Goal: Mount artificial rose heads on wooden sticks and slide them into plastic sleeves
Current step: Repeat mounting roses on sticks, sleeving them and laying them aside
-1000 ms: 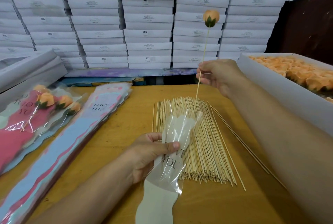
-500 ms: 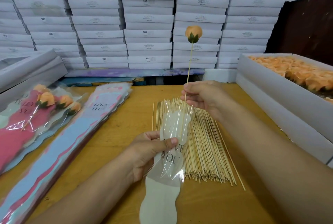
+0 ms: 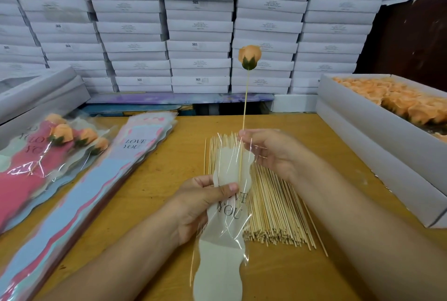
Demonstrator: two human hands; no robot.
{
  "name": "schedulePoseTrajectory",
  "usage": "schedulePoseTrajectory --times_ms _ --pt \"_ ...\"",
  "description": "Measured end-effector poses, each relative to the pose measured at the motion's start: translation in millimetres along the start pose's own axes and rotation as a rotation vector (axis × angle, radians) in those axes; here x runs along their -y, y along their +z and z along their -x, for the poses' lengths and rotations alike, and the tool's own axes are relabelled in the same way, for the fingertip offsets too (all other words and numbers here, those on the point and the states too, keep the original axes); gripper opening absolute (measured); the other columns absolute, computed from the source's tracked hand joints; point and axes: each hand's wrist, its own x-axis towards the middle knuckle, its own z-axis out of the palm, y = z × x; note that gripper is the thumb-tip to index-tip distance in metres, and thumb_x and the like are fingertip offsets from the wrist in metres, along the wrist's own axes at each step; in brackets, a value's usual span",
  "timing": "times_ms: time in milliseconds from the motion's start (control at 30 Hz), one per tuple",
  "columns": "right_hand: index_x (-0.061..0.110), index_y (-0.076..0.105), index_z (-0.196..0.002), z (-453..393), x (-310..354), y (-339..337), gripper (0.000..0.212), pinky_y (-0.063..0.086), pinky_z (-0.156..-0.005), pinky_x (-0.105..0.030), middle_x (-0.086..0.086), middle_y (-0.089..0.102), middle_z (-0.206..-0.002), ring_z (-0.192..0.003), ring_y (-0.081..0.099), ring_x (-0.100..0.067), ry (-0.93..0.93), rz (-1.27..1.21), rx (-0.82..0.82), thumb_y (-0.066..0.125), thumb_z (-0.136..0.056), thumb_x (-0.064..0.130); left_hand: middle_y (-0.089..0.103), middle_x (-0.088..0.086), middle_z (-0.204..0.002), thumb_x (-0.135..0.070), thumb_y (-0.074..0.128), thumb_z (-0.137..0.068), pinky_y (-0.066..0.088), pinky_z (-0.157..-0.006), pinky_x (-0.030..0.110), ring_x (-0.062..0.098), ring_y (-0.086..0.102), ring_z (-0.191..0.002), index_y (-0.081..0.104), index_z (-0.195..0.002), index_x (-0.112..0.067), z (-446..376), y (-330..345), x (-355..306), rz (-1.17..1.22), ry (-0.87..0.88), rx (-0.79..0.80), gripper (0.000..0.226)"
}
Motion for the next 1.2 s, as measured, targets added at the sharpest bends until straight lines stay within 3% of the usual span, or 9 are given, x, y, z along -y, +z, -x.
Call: schedulePoseTrajectory --times_ms 100,200,333,467,600,833,900,1000,1200 --pt "0.016 0.075 -0.089 0.9 1.8 1.8 0.006 0.048 -0.081 -0.029 0.003 0.070 -0.096 -0.087 0.057 -0.013 0.020 -0.038 -0.007 0.076 -0.084 0.017 0.074 0.025 -0.104 -0.008 0.082 -0.068 0.063 -0.075 0.041 0.032 0.075 -0.084 0.068 -0.117 0.005 0.0 0.2 0.1 -0.010 0.001 -0.001 0.052" --pt "0.015 0.074 -0.091 1.2 4.3 3.0 0.006 0.048 -0.079 -0.029 0.000 0.070 -0.102 -0.091 0.057 -0.015 0.029 -0.062 -0.025 0.075 -0.086 0.016 0.074 0.024 -0.106 -0.011 0.084 -0.065 0.062 -0.077 0.041 0.032 0.075 -0.086 0.069 -0.116 0.002 -0.2 -0.6 -0.5 -0.012 0.018 0.007 0.055" --pt "0.015 0.074 -0.088 1.7 2.7 2.8 0.002 0.049 -0.081 -0.030 0.002 0.068 -0.088 -0.084 0.058 -0.014 0.048 -0.070 -0.025 0.075 -0.086 0.014 0.075 0.023 -0.105 -0.013 0.085 -0.064 0.060 -0.076 0.040 0.032 0.075 -0.085 0.072 -0.112 0.000 -0.6 -1.1 -0.6 -0.018 0.047 0.013 0.052" --pt "0.013 0.074 -0.089 2.9 3.4 0.3 0.004 0.051 -0.071 -0.027 0.002 0.069 -0.080 -0.077 0.060 -0.014 0.060 -0.016 0.007 0.075 -0.086 0.016 0.075 0.024 -0.099 -0.011 0.085 -0.063 0.060 -0.068 0.039 0.032 0.074 -0.078 0.075 -0.105 -0.001 0.4 -1.7 -0.3 -0.034 0.046 0.039 0.044" --pt "0.008 0.072 -0.104 1.3 11.7 -2.2 0.019 0.052 -0.073 -0.029 -0.003 0.071 -0.092 -0.077 0.062 -0.015 0.039 0.001 0.022 0.074 -0.088 0.017 0.075 0.023 -0.098 -0.012 0.086 -0.063 0.061 -0.071 0.041 0.032 0.073 -0.079 0.078 -0.101 -0.004 1.3 -2.0 -0.3 -0.045 0.057 0.054 0.039" --pt "0.009 0.066 -0.097 -10.7 48.3 -4.4 0.005 0.051 -0.052 -0.018 0.000 0.075 -0.076 -0.062 0.068 -0.008 -0.057 -0.105 -0.108 0.065 -0.096 0.013 0.077 0.018 -0.092 -0.009 0.084 -0.065 0.061 -0.071 0.039 0.029 0.074 -0.076 0.081 -0.073 -0.017 5.2 1.1 1.0 -0.053 0.037 0.087 0.012" --pt "0.010 0.066 -0.097 -14.8 54.4 -6.9 0.005 0.051 -0.050 -0.017 -0.001 0.077 -0.076 -0.064 0.071 -0.009 -0.090 -0.123 -0.137 0.063 -0.097 0.014 0.076 0.021 -0.096 -0.007 0.083 -0.068 0.061 -0.072 0.040 0.031 0.074 -0.078 0.081 -0.083 -0.012 5.7 0.5 0.5 -0.064 0.023 0.088 0.016" --pt "0.011 0.067 -0.096 -17.3 55.1 -10.4 0.004 0.050 -0.049 -0.017 -0.002 0.078 -0.076 -0.066 0.073 -0.010 -0.107 -0.117 -0.137 0.066 -0.095 0.015 0.074 0.024 -0.100 -0.007 0.082 -0.069 0.059 -0.078 0.043 0.034 0.072 -0.080 0.074 -0.107 -0.001 4.3 -0.9 0.1 -0.068 0.025 0.075 0.040" --pt "0.013 0.073 -0.095 -15.0 38.2 -12.9 0.010 0.049 -0.056 -0.017 0.003 0.076 -0.079 -0.067 0.066 -0.007 -0.073 -0.033 -0.114 0.075 -0.087 0.017 0.074 0.022 -0.096 -0.010 0.085 -0.063 0.059 -0.082 0.047 0.032 0.069 -0.077 0.076 -0.101 -0.004 3.9 -2.0 0.3 -0.060 0.034 0.050 0.039"
